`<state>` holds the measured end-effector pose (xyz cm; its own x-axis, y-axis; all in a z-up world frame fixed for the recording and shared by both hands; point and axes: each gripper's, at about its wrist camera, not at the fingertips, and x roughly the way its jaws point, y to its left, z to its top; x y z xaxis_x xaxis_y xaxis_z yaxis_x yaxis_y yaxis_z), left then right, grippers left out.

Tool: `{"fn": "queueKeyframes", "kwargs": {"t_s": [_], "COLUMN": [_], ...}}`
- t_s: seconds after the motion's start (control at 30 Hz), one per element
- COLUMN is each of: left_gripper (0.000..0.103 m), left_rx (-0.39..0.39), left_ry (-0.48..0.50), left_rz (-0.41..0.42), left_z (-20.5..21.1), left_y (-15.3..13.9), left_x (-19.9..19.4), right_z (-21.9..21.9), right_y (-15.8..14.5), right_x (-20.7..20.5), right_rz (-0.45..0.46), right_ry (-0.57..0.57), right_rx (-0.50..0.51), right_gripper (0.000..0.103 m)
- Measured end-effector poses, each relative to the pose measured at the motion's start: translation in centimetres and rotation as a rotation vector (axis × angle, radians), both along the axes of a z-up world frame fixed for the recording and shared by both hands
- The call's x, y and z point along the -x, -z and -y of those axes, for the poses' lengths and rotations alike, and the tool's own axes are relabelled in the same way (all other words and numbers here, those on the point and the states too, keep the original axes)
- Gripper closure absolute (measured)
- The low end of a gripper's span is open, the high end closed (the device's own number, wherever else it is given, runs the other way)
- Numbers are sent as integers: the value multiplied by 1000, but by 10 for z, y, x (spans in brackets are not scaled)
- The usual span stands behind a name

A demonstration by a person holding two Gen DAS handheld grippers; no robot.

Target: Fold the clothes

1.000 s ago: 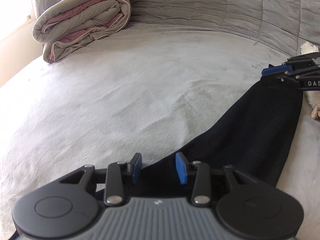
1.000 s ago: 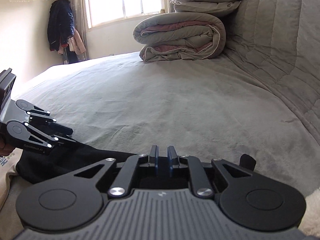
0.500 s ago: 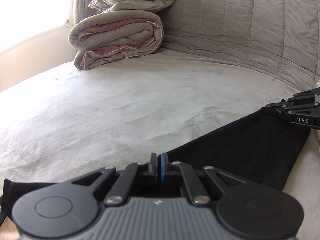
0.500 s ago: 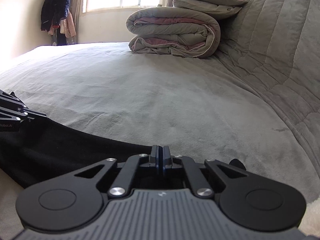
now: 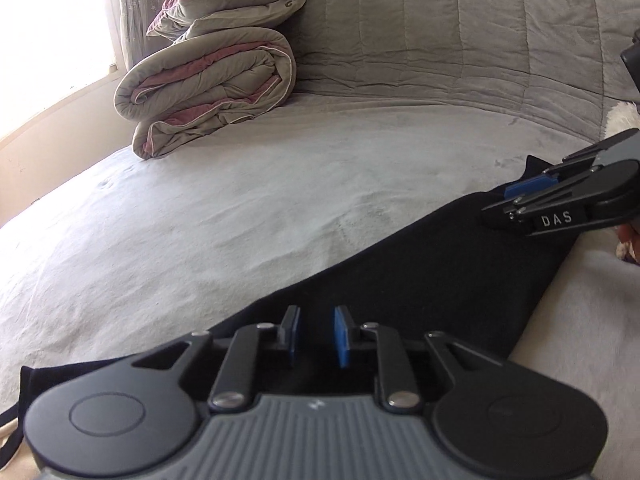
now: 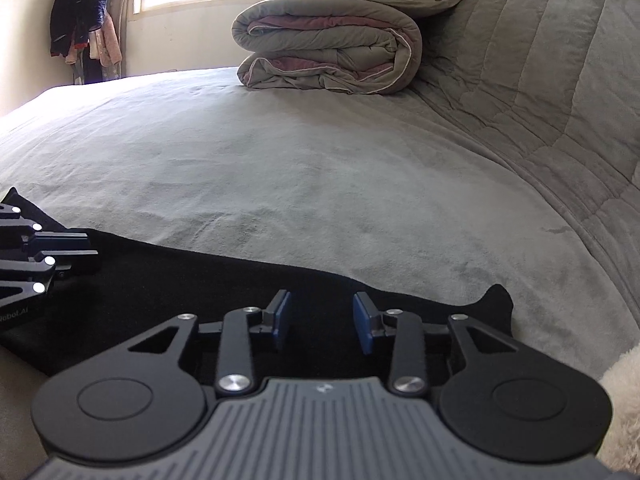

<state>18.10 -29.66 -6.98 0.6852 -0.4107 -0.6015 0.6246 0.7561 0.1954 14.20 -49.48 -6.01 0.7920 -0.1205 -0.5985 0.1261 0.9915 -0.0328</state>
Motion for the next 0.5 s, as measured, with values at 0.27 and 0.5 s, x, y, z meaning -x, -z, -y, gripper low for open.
{"fn": "queueKeyframes", "kwargs": {"t_s": [0.27,0.5], "left_gripper": [80,80], "left_rx": [-5,79], "left_ry": [-42,-89], "left_rz": [6,11], "left_z": [3,-5], "left_y": [9,-5], "left_x": [5,22], "right_z": [58,70], "right_y": [-15,-28], "right_x": [14,27], "right_rz": [8,60], "right_ry": [211,239], "right_rx": [-128,-137], "right_gripper": [53,53]}}
